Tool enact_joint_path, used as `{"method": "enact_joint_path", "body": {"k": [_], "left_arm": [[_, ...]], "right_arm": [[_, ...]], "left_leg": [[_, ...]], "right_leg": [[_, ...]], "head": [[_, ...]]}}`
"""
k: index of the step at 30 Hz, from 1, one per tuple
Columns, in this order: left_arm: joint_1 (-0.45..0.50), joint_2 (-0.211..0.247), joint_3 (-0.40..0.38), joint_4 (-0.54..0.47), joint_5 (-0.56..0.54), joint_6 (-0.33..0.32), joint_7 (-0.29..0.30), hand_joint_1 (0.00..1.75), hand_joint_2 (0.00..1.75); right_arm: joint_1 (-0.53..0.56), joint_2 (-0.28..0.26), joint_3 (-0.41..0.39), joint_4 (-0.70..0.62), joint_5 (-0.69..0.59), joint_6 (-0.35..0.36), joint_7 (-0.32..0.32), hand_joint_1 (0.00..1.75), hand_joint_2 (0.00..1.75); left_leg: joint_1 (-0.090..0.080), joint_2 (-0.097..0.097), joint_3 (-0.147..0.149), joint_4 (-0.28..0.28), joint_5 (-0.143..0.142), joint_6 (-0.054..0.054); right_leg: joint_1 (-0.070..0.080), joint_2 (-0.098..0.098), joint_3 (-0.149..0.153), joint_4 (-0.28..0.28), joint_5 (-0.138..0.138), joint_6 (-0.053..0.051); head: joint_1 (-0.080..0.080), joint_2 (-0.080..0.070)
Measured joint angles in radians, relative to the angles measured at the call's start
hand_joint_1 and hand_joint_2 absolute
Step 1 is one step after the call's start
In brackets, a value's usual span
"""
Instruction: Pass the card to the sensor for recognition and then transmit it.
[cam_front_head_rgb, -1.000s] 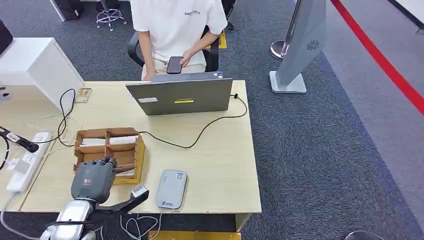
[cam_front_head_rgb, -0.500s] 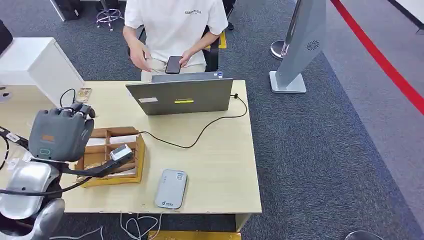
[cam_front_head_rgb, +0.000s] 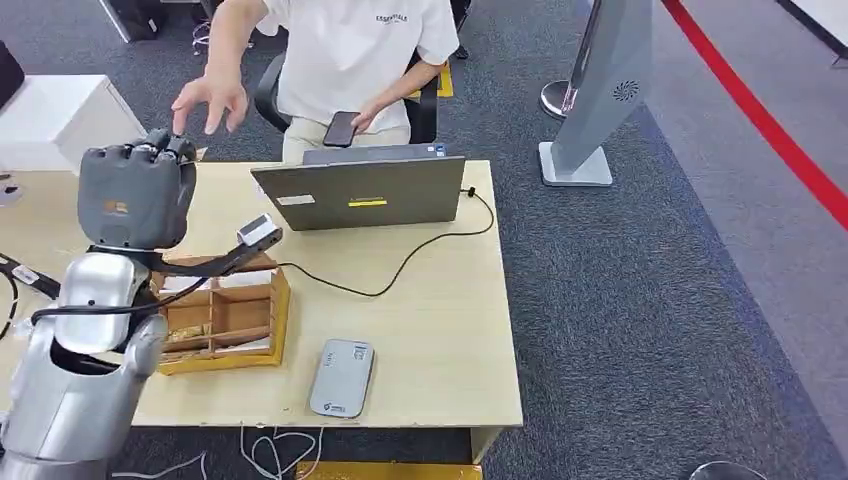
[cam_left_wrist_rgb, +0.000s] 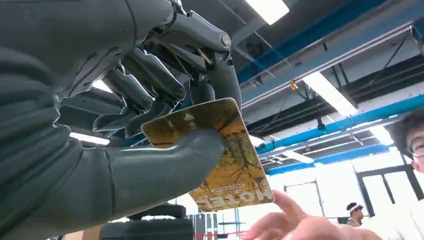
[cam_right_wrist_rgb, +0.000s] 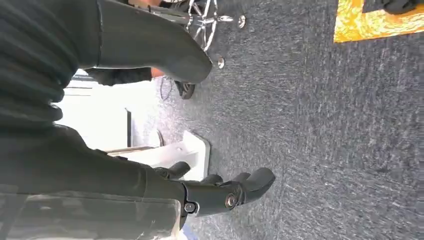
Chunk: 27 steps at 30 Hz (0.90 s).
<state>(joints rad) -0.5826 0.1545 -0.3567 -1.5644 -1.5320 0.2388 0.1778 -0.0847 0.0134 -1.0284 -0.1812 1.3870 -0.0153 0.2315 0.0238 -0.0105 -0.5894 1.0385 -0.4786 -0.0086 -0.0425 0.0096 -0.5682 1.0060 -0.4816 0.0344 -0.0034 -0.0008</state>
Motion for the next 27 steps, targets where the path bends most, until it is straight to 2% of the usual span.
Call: {"method": "enact_joint_path", "body": {"k": [7,18,19,27], "left_arm": [[-0.06,-0.041,0.0,0.045,0.0,-0.035,0.0,1.75,1.75],[-0.073,-0.062,0.002,0.045,0.0,-0.078,0.0,1.75,1.75],[-0.073,-0.063,0.003,0.045,0.0,-0.084,0.0,0.0,1.75],[-0.073,-0.067,0.017,0.045,0.005,-0.103,0.001,0.0,1.75]], "right_arm": [[-0.003,0.0,0.01,0.0,-0.001,-0.008,-0.03,0.0,1.75],[-0.008,0.0,0.013,0.0,0.004,-0.019,-0.057,0.0,1.75],[-0.008,0.0,0.014,0.0,0.004,-0.019,-0.058,0.0,1.75],[-0.008,0.0,0.015,0.0,0.013,-0.017,-0.052,0.0,1.75]], "left_leg": [[0.0,0.0,0.0,0.0,0.0,0.0],[0.0,0.0,0.0,0.0,0.0,0.0],[0.0,0.0,0.0,0.0,0.0,0.0],[0.0,0.0,0.0,0.0,0.0,0.0]], "right_leg": [[0.0,0.0,0.0,0.0,0.0,0.0],[0.0,0.0,0.0,0.0,0.0,0.0],[0.0,0.0,0.0,0.0,0.0,0.0],[0.0,0.0,0.0,0.0,0.0,0.0]], "head": [[0.0,0.0],[0.0,0.0],[0.0,0.0],[0.0,0.0]]}}
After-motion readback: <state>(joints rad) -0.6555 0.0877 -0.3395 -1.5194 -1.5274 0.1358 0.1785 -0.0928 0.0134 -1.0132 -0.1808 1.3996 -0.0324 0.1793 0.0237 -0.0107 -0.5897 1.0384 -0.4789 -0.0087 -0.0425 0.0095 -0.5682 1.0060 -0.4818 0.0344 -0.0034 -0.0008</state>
